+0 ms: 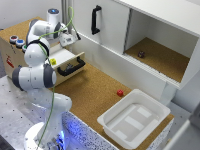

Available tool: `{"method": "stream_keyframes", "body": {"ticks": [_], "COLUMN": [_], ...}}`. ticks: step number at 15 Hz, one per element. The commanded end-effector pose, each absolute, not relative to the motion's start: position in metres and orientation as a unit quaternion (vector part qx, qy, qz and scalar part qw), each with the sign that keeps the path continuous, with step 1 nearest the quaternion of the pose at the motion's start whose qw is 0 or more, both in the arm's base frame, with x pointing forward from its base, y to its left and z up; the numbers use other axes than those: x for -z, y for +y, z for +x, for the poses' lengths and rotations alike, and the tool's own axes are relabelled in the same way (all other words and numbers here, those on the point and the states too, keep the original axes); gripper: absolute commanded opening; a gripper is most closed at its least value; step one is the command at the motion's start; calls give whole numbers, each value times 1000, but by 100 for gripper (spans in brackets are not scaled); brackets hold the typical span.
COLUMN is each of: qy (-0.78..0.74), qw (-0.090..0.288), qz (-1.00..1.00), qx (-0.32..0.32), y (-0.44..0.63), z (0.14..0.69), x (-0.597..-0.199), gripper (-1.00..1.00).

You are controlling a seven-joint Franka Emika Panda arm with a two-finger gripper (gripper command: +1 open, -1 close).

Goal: Move the green light switch to turn on the green light

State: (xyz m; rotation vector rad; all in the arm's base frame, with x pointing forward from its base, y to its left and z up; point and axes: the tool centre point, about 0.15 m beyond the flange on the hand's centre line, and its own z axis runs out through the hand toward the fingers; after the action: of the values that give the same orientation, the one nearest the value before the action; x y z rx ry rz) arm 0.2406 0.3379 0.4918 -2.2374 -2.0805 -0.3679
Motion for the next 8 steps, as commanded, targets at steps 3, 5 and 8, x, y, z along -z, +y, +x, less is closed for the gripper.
{"method": "stream_keyframes", "body": {"ticks": [3, 5, 8], "qy": [-740, -752, -749], "qw": [-47, -37, -23], "qz": [-671, -658, -662], "qx": [10, -4, -5], "y": [436, 447, 449], "z": [209, 202, 191], "x": [-544, -541, -534], "gripper": [100, 100, -100]}}
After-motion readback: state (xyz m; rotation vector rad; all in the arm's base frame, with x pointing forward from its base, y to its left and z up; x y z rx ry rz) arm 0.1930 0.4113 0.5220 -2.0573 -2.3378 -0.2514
